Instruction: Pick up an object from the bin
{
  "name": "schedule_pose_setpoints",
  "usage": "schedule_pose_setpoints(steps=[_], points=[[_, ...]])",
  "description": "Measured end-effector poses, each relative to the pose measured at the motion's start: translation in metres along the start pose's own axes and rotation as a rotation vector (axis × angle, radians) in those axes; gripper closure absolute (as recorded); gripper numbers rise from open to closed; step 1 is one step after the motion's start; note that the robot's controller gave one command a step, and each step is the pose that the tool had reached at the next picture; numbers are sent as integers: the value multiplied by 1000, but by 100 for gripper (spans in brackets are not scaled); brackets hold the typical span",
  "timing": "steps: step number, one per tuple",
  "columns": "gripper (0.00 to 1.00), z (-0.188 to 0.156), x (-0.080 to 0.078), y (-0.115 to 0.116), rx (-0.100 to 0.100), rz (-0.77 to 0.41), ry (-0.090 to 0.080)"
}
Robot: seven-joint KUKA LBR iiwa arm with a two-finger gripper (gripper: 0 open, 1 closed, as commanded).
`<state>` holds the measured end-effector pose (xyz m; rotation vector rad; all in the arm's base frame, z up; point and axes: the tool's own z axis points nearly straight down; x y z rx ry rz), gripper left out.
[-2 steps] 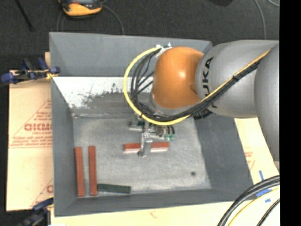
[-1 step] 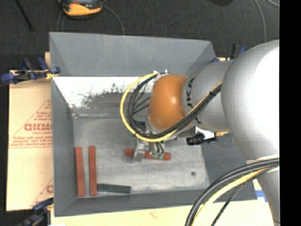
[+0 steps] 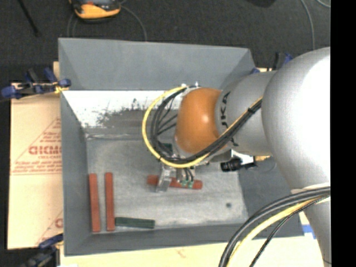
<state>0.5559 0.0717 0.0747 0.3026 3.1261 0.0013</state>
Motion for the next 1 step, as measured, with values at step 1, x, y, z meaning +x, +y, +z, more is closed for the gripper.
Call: schedule_pose_setpoints(steps=[1], points=[[100,-181,-21,-19,-2,37,-12]])
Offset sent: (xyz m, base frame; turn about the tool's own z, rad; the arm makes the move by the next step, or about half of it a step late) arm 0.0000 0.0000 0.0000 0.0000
